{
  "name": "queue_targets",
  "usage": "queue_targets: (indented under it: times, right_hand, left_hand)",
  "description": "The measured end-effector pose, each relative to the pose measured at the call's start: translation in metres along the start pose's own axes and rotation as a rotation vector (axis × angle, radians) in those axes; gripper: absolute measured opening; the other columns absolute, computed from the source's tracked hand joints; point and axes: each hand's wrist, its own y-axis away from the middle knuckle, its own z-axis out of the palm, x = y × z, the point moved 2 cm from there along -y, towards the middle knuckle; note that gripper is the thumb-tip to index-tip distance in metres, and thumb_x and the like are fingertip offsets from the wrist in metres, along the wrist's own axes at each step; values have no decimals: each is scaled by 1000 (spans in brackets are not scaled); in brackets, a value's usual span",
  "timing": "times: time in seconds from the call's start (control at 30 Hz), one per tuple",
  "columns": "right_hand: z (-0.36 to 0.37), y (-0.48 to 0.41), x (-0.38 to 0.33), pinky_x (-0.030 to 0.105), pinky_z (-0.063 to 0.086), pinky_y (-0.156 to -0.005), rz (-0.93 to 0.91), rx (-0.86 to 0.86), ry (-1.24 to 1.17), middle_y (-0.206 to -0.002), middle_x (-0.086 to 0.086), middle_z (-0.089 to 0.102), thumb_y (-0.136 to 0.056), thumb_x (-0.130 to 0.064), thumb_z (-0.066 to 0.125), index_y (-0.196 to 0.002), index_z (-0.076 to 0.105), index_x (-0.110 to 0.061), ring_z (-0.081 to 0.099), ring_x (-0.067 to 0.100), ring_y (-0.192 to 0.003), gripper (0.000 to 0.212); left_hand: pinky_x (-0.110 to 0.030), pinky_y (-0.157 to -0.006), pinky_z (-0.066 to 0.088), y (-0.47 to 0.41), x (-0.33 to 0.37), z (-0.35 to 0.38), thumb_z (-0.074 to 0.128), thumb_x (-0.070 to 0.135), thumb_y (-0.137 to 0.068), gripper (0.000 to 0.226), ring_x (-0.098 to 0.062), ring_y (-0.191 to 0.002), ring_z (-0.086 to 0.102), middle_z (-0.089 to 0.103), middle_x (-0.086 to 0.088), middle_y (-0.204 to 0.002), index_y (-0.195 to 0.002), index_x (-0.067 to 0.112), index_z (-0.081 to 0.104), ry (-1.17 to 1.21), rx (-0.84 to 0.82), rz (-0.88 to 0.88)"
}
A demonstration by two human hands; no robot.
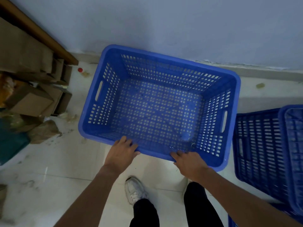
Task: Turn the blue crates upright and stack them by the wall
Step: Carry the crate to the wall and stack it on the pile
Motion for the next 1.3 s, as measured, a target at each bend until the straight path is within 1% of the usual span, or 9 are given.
queue_targets:
  times: [0.1, 0.23, 0.3, 0.43, 0.57, 0.7, 0.97, 1.13, 1.3]
  right_hand:
    - [-6, -3, 12, 35, 42, -68, 17, 16, -14, -129, 7, 56, -105, -35, 33, -148, 27, -19, 66, 31, -101, 46]
    - [-16, -6, 34, 38, 50, -74, 1, 49, -5, -126, 5, 58, -104, -37, 36, -145, 34, -20, 66, 30, -100, 44]
    - [-23, -10, 45, 38, 49, -74, -10, 57, 3, -127, 4, 57, -104, -38, 36, -144, 35, -21, 65, 29, -101, 43]
    - [-37, -18, 65, 36, 48, -75, 0, 94, 30, -127, 2, 58, -104, -39, 35, -142, 37, -22, 65, 25, -101, 42]
    - [-52, -25, 85, 37, 51, -78, 7, 132, 28, -127, 1, 59, -104, -40, 36, -141, 38, -24, 65, 25, -103, 41]
    - [-62, -34, 101, 36, 52, -81, -18, 154, 56, -126, 0, 60, -104, -43, 36, -141, 39, -25, 65, 24, -103, 41]
    - [-63, -38, 107, 36, 52, -89, -53, 137, 67, -133, 0, 56, -104, -45, 36, -144, 34, -27, 61, 21, -113, 44]
    - [-66, -40, 103, 37, 49, -93, 49, 67, -56, -133, 0, 57, -102, -47, 38, -142, 40, -31, 60, 23, -115, 43]
    - [-60, -24, 84, 39, 51, -94, 274, 41, -213, -132, 3, 56, -99, -27, 44, -141, 41, -22, 57, 25, -117, 42]
  left_hand:
    - [-38, -60, 56, -7, -3, -4, 83, 45, -71, 29, -26, -76, 64, 69, -1, -77, -87, 22, 76, -17, 2, -18]
    - [-39, -62, 57, -20, -4, -7, 81, 48, -73, 33, -28, -82, 66, 71, -5, -93, -90, 21, 77, -16, -38, -42]
    - [-41, -66, 57, -29, -3, -11, 74, 50, -79, 33, -28, -87, 66, 71, -5, -101, -94, 21, 77, -25, -59, -45]
    - [-42, -81, 52, -48, -2, -23, 51, 52, -95, 40, -28, -103, 61, 66, -4, -115, -112, 21, 71, -22, -102, -37]
    - [-42, -83, 51, -67, -2, -36, 46, 53, -97, 44, -27, -102, 61, 65, -4, -116, -117, 21, 69, -22, -105, -65]
    - [-39, -91, 47, -86, -6, -44, 35, 54, -101, 47, -25, -112, 57, 58, -2, -125, -127, 23, 58, -75, -178, -62]
    - [-39, -91, 50, -89, -12, -43, 34, 57, -99, 49, -25, -111, 60, 63, -2, -119, -126, 24, 58, -67, -215, -87]
    - [-40, -94, 49, -86, -8, -44, 36, 55, -99, 46, -25, -112, 58, 63, -2, -120, -128, 25, 56, -51, -252, -148]
    - [-41, -102, 43, -73, 8, -56, 42, 47, -101, 46, -26, -127, 48, 50, -5, -139, -140, 25, 46, 189, -333, -320]
